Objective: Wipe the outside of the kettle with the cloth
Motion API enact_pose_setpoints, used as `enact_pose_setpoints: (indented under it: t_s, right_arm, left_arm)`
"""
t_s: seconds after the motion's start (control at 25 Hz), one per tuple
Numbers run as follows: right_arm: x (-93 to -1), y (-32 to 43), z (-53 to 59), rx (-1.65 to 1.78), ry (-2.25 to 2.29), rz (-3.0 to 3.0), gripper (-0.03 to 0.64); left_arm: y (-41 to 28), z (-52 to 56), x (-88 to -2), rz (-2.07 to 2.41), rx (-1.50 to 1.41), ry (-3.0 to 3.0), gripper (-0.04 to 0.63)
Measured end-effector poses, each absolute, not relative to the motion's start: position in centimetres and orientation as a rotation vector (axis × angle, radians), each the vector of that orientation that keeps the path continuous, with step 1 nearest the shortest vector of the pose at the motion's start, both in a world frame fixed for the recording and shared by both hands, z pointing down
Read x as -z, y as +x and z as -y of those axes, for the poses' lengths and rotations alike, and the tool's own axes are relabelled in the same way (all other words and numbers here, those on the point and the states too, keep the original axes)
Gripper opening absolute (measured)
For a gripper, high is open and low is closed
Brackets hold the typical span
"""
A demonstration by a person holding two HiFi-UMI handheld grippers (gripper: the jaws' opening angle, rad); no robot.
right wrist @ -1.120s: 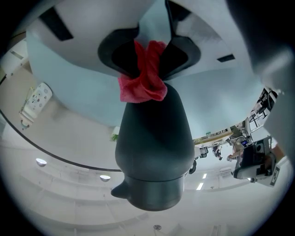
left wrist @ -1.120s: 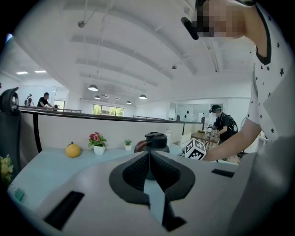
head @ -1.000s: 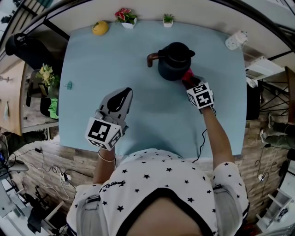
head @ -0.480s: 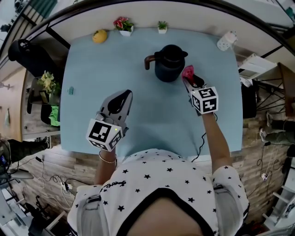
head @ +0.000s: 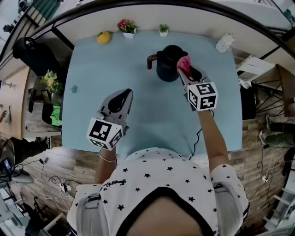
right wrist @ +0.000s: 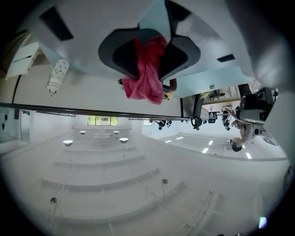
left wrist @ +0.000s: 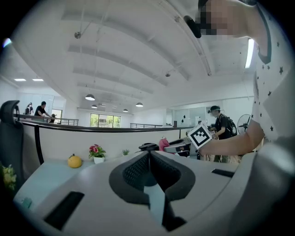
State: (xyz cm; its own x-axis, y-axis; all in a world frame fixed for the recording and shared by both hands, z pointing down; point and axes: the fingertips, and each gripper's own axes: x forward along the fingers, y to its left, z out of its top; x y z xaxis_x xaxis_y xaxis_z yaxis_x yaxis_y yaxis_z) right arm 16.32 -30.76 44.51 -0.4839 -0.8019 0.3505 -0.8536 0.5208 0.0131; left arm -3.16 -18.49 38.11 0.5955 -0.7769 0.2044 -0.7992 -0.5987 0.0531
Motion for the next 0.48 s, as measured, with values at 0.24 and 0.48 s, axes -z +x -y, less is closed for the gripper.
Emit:
enact_pose_setpoints:
  t_s: [0.24,0.48]
  right_arm:
    - [-45.5,15.6,30.8,-0.202,1.369,2.404,0.127]
    - [-46.2,15.4,30.7,-0.186,1.361,2.391,0.126]
  left_arm:
    - [-3.7,18.3,-38.3,1.342,-0.244,2.666,0.032]
    - [-3.4,18.7,-38.3,1.330,-0.235,2.673,0.032]
